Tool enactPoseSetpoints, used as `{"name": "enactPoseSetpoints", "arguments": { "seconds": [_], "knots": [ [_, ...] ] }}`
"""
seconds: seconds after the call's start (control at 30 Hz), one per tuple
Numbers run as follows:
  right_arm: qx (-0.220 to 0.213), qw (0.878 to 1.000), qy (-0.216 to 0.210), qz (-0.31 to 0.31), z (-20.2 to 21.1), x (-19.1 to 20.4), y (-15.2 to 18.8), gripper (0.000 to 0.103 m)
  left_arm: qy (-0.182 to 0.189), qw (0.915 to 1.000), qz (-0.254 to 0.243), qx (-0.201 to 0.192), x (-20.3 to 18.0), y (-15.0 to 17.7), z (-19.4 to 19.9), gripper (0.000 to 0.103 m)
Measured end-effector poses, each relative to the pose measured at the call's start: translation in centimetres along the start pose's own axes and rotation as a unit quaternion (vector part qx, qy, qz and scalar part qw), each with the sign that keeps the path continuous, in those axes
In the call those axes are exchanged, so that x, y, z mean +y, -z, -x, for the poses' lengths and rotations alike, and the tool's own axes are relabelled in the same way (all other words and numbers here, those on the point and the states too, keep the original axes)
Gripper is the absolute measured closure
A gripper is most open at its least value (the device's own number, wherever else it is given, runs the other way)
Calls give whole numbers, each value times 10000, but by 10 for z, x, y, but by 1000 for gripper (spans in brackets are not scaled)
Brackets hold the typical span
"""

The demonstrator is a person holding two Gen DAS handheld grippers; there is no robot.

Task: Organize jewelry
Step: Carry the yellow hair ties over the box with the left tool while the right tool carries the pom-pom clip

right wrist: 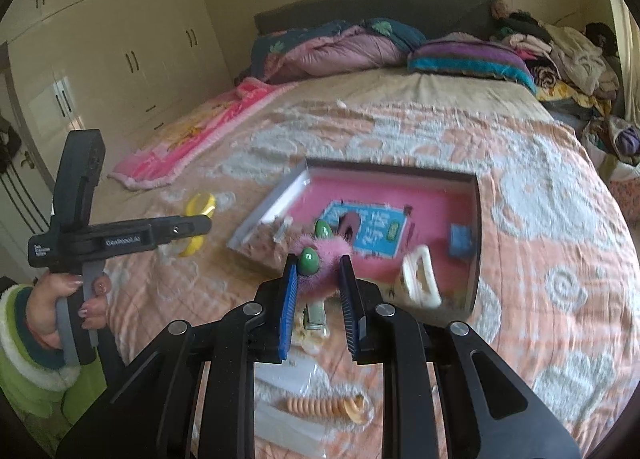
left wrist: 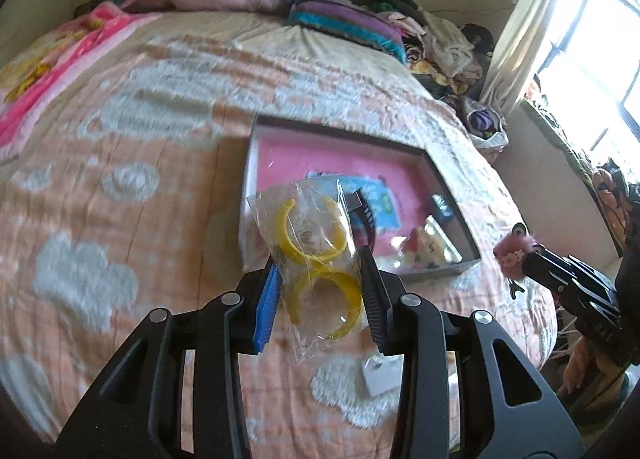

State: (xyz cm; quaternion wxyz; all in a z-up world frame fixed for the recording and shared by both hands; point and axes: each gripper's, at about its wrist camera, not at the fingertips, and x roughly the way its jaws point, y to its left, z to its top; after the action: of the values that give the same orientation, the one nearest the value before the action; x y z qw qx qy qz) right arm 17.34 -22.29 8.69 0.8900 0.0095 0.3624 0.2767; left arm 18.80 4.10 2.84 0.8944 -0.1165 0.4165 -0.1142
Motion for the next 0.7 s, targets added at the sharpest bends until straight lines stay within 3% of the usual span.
{"name": "enactPoseSetpoints", "arguments": {
  "seconds": [0.4,0.7],
  "knots": [
    [-370,9990,246,-50,10,-22,-35,83,287,9987,-401,-148,-46,-38,-16,74],
    [-430,9975,470,-318,6,-57,-47,83,464,9968,-653,-51,-76,-52,-43,74]
  ]
}}
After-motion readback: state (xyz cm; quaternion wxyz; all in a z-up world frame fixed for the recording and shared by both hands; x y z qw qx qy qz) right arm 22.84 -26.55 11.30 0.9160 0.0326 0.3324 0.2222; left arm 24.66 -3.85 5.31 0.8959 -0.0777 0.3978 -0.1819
